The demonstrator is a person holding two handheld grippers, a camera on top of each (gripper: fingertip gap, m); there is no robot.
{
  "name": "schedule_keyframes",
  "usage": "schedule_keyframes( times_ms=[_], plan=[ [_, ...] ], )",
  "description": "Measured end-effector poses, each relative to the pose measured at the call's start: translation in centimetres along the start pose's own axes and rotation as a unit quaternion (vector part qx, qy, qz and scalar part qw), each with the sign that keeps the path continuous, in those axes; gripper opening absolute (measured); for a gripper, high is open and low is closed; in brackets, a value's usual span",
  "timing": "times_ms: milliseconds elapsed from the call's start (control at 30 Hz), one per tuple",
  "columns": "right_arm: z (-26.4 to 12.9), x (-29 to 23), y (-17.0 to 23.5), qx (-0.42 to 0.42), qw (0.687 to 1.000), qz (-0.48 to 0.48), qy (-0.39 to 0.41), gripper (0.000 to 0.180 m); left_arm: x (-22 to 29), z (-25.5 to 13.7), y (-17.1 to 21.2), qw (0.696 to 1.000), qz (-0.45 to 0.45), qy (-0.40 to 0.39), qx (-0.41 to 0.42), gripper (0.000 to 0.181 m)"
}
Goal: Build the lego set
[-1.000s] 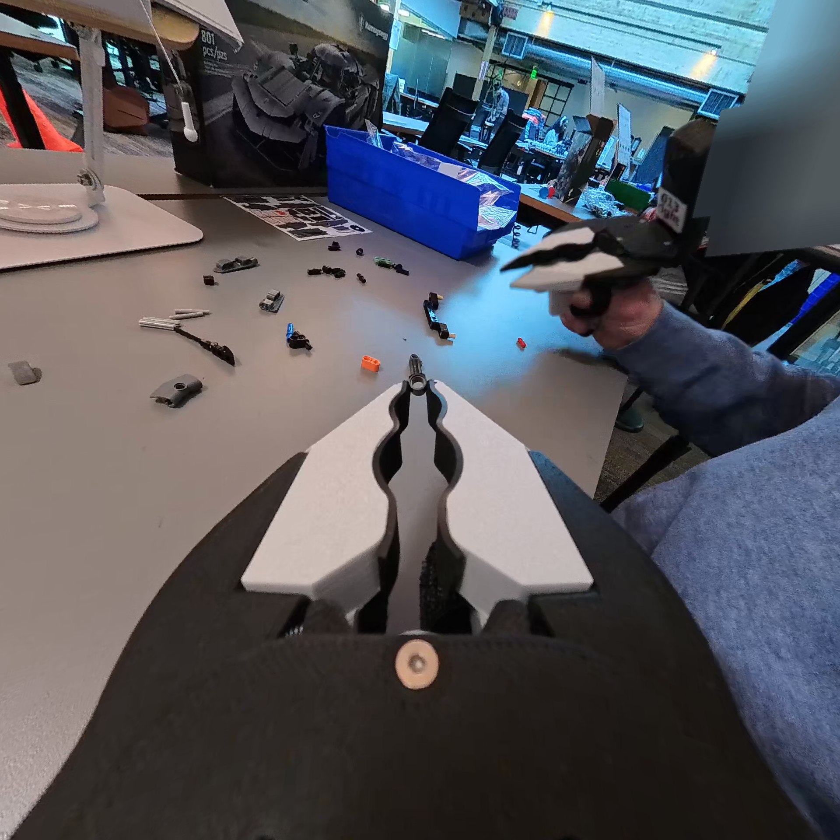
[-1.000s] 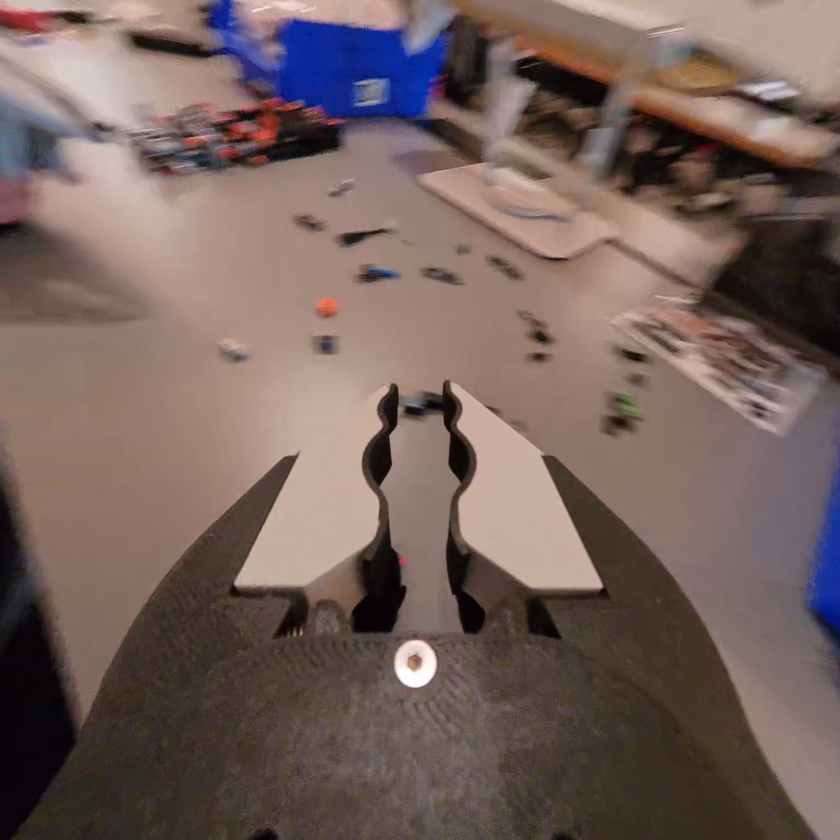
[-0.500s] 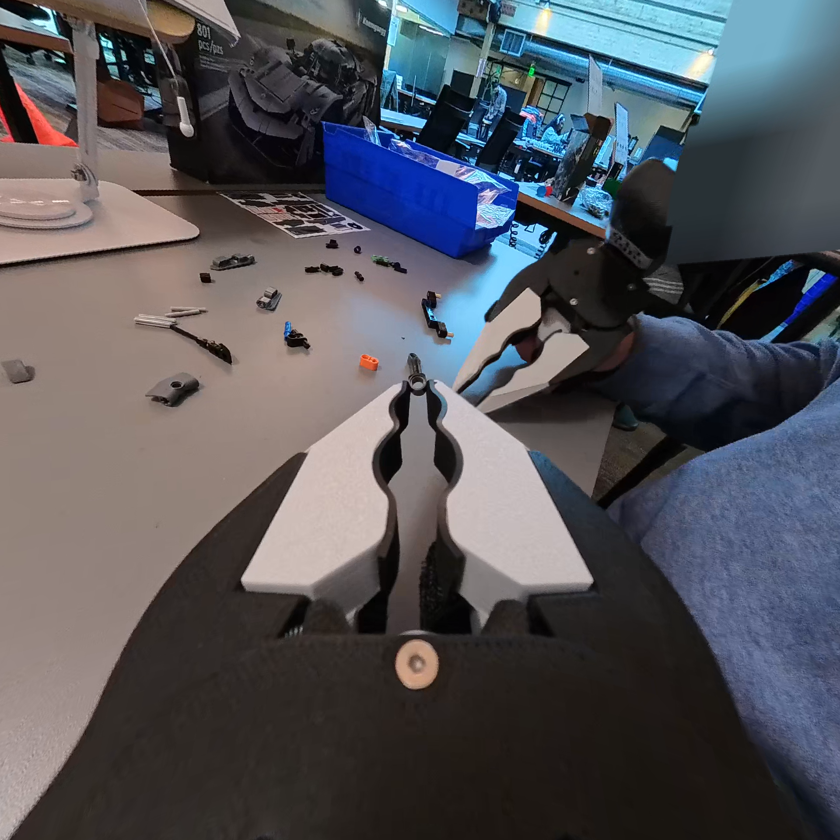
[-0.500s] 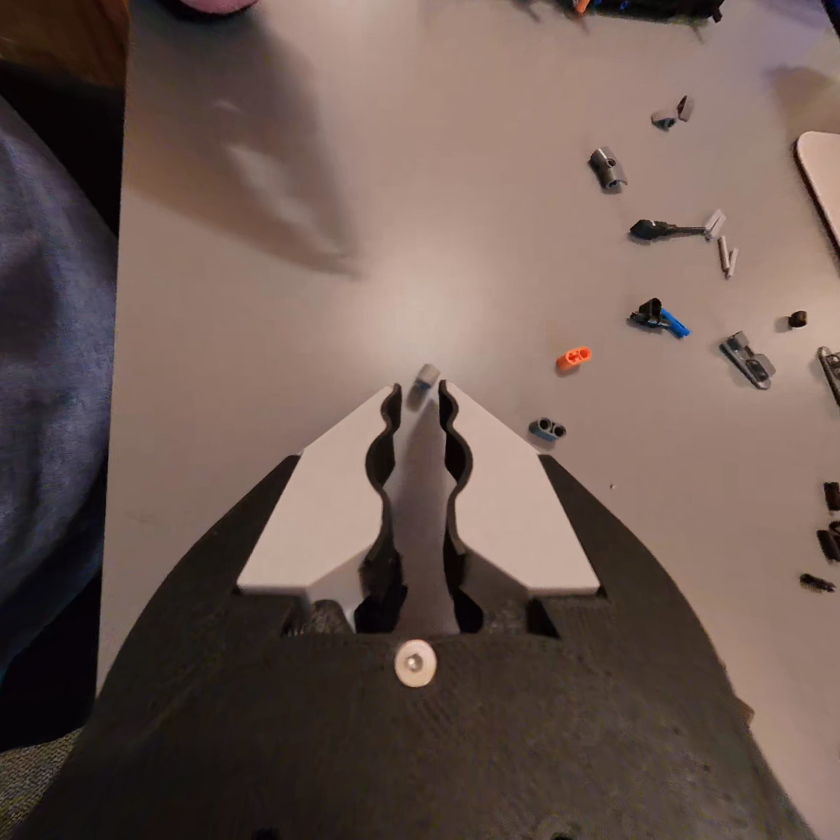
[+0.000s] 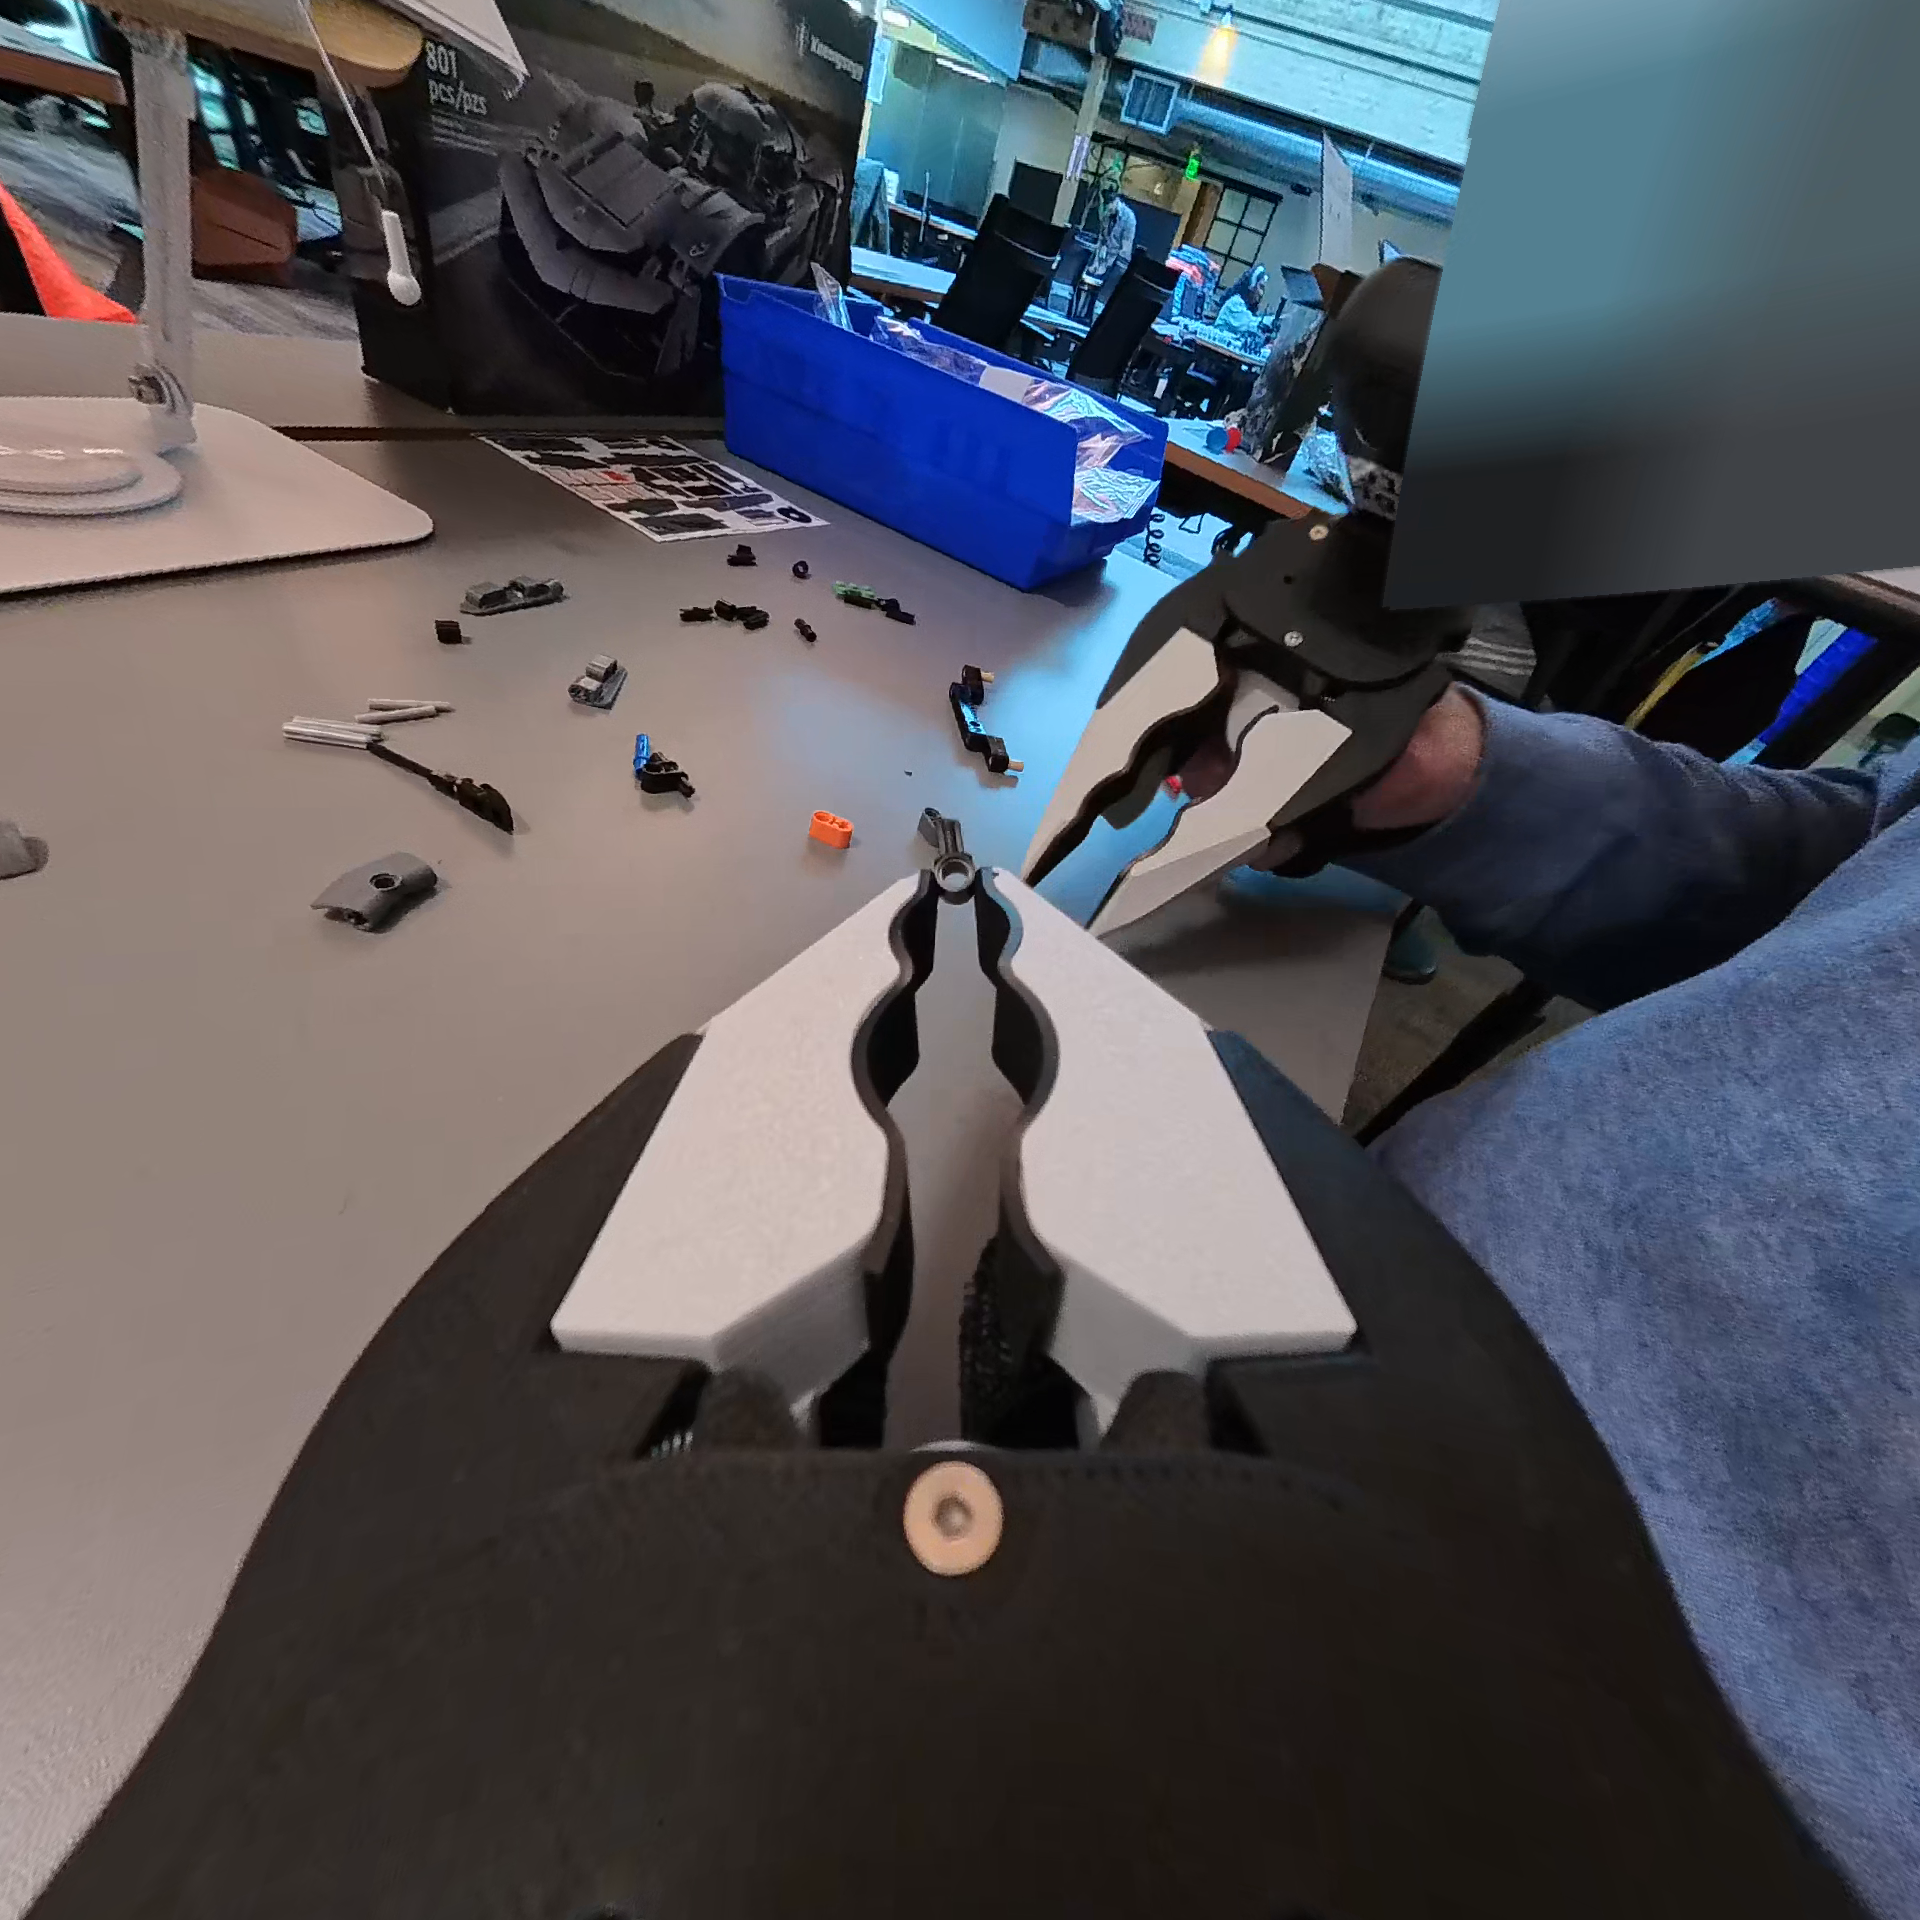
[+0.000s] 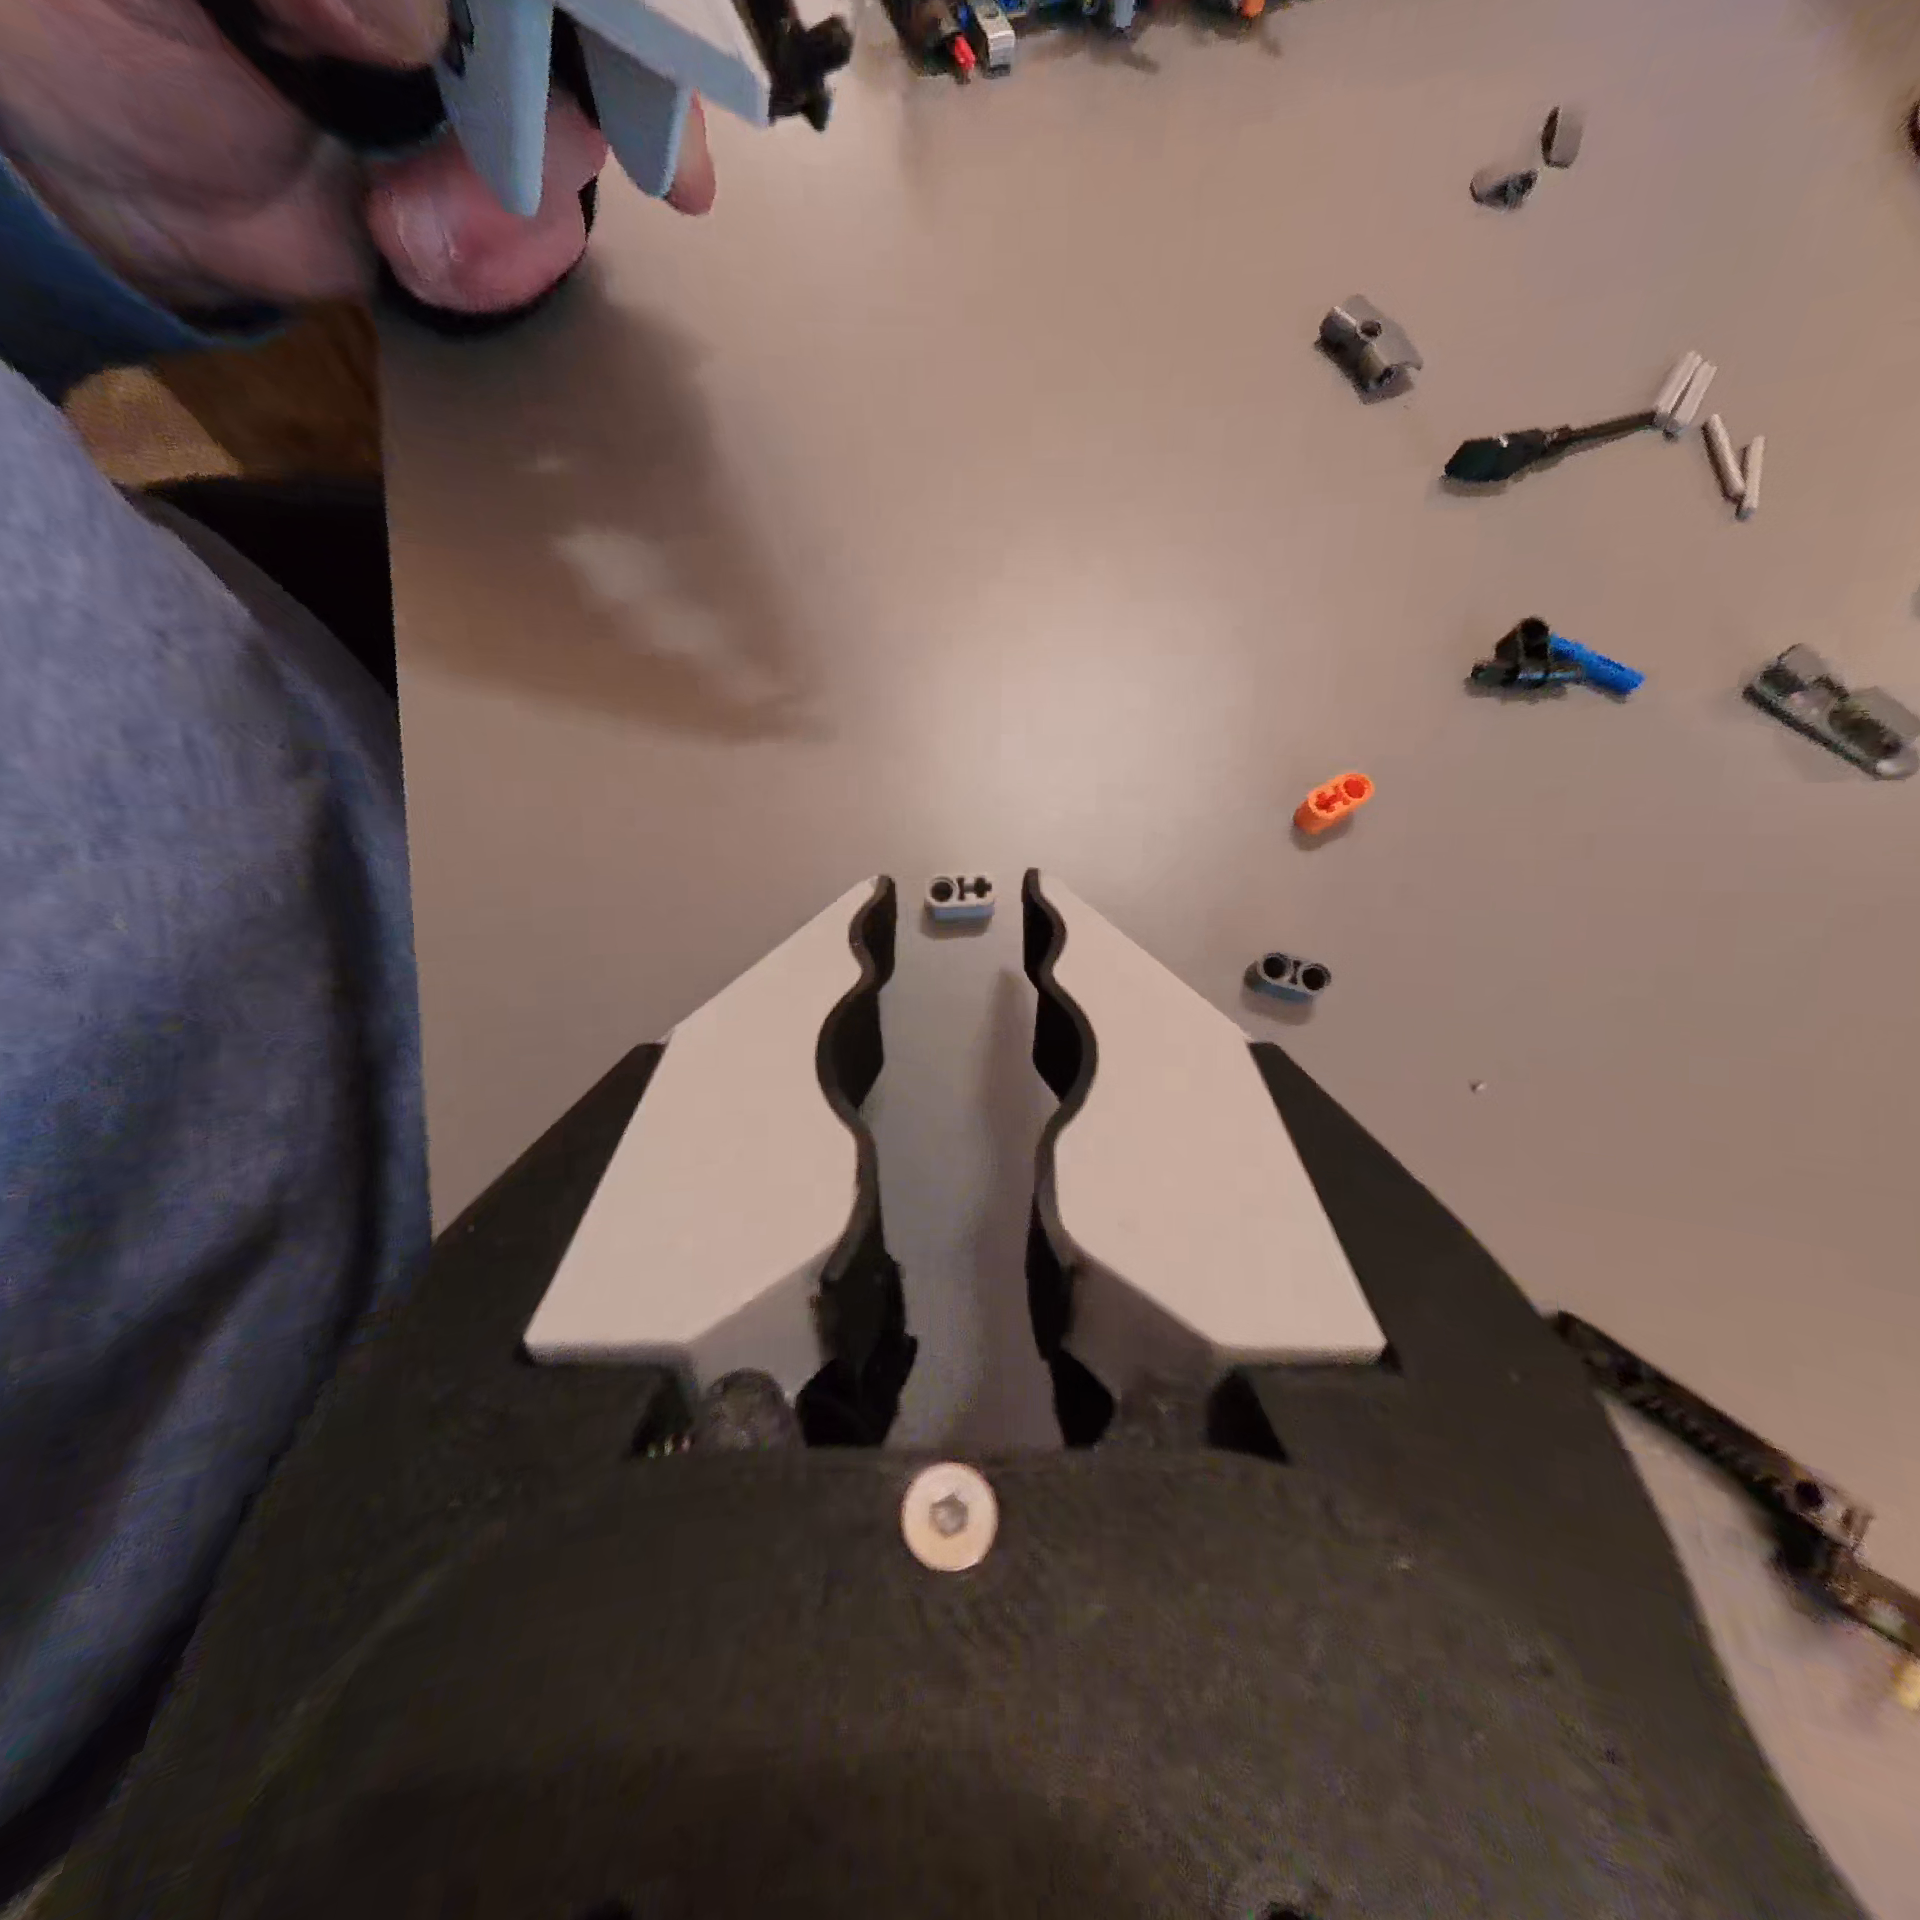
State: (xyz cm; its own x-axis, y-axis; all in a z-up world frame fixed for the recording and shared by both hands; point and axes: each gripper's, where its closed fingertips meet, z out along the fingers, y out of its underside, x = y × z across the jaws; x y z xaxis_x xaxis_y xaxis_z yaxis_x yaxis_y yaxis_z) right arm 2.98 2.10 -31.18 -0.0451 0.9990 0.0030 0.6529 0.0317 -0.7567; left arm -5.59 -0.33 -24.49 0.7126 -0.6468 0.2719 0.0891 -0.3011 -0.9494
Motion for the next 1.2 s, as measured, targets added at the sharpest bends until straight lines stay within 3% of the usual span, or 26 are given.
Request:
schedule_keyframes(
  times_ms=[100, 367, 733, 1200],
  plan=[
    [0.8, -0.5, 0.2, -0.011, 0.999, 0.042, 0.012, 0.031, 0.1, 0.1, 0.0, 1.0, 0.003, 0.0, -0.003, 0.005],
    [0.9, 0.2, 1.0, -0.039, 0.992, 0.066, 0.099, 0.029, 0.1, 0.1, 0.0, 1.0, 0.003, 0.0, 0.0, 0.004],
    [1.8, -0.1, 0.8, -0.036, 0.993, 0.07, 0.091, 0.011, 0.1, -0.1, -0.2, 1.0, 0.003, 0.002, 0.006, 0.004],
    [2.4, -0.8, 0.2, -0.02, 0.998, 0.04, 0.039, 0.011, 0.1, 0.0, -0.1, 1.0, 0.0, 0.005, 0.004, 0.005]
  ],
)
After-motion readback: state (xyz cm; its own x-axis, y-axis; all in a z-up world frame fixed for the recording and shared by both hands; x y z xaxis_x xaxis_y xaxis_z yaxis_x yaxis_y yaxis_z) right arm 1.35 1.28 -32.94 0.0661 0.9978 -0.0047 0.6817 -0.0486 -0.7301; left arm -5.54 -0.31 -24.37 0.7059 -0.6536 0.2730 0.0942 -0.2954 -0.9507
